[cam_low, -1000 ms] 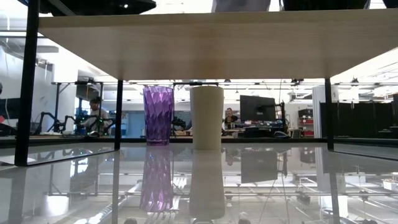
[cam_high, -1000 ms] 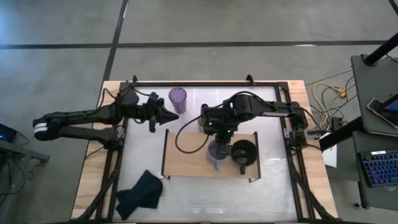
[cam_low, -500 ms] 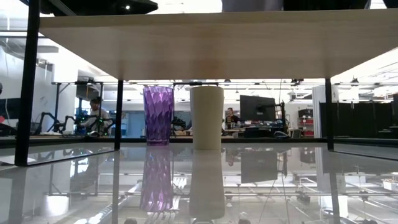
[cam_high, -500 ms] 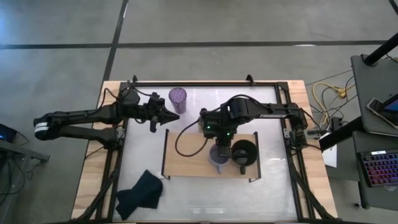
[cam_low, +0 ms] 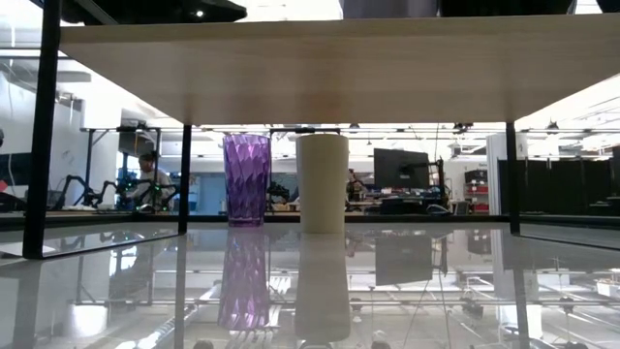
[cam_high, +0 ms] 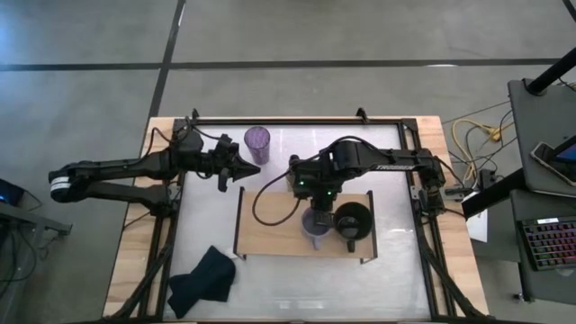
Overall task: Stack small to large cups/mugs on shelf
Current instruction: Put the gray mug on the shelf
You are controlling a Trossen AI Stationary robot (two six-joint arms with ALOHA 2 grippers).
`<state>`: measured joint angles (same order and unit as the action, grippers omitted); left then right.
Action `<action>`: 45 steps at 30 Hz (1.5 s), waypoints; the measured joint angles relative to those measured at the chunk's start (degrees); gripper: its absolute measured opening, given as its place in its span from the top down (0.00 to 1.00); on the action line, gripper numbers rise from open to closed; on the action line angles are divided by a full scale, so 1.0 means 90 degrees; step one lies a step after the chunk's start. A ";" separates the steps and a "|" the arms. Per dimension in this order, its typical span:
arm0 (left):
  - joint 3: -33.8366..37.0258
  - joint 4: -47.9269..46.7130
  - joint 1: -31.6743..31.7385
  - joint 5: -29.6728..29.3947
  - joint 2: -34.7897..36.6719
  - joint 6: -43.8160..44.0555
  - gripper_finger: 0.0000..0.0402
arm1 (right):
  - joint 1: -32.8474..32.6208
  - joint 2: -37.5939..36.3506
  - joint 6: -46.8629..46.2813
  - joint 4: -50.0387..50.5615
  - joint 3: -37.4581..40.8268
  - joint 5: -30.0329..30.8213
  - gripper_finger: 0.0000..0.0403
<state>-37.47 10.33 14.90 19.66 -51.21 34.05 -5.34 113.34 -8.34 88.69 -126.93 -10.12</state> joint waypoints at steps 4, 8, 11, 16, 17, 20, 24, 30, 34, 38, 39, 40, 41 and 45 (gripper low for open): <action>0.0011 -0.0015 0.0000 0.0000 -0.0007 0.0004 1.00 | 0.0000 0.0000 0.0000 -0.0054 0.0000 0.0006 0.91; 0.0011 -0.0020 0.0000 0.0000 -0.0014 0.0004 1.00 | 0.0013 0.0002 -0.0001 -0.0070 0.0000 0.0008 0.91; 0.0004 -0.0012 0.0000 -0.0002 -0.0021 0.0004 1.00 | 0.0038 0.0002 -0.0024 -0.0074 0.0000 0.0014 0.91; 0.0023 0.0002 0.0000 0.0000 -0.0021 0.0009 1.00 | 0.0082 0.0007 -0.0074 -0.0088 0.0000 0.0111 0.91; 0.0024 -0.0008 0.0000 -0.0002 -0.0021 0.0009 1.00 | 0.0087 0.0007 -0.0075 -0.0088 0.0000 0.0113 0.91; 0.0023 -0.0013 0.0000 0.0000 -0.0021 0.0009 1.00 | 0.0100 0.0007 -0.0125 -0.0086 0.0000 0.0130 0.91; 0.0016 -0.0015 0.0000 0.0000 -0.0020 0.0008 1.00 | 0.0097 0.0007 -0.0145 -0.0079 0.0000 0.0124 0.91; 0.0017 -0.0016 0.0000 0.0000 -0.0078 0.0000 1.00 | 0.0097 -0.0017 -0.0248 -0.0016 0.0000 0.0111 0.90; -0.0001 -0.0007 0.0000 0.0000 -0.0104 -0.0015 1.00 | 0.0097 -0.0022 -0.0344 0.0013 0.0000 0.0080 0.90; 0.0024 -0.0001 0.0002 0.0000 -0.0104 -0.0023 1.00 | 0.0097 -0.0027 -0.0355 0.0082 0.0000 0.0070 0.90; 0.0024 -0.0007 0.0000 0.0000 -0.0104 -0.0025 1.00 | 0.0097 -0.0027 -0.0355 0.0086 0.0000 0.0070 0.90; 0.0021 -0.0006 0.0000 0.0000 -0.0104 -0.0027 1.00 | 0.0097 -0.0027 -0.0356 0.0091 0.0000 0.0070 0.90; 0.0011 -0.0012 0.0002 0.0000 -0.0104 -0.0027 1.00 | 0.0097 -0.0027 -0.0355 0.0091 0.0000 0.0066 0.90; 0.0002 -0.0005 0.0001 0.0000 -0.0101 -0.0030 1.00 | 0.0083 -0.0029 -0.0352 0.0095 0.0000 0.0059 0.90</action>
<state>-37.45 10.28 14.91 19.66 -52.12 33.78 -4.60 113.08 -11.51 89.54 -126.93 -9.59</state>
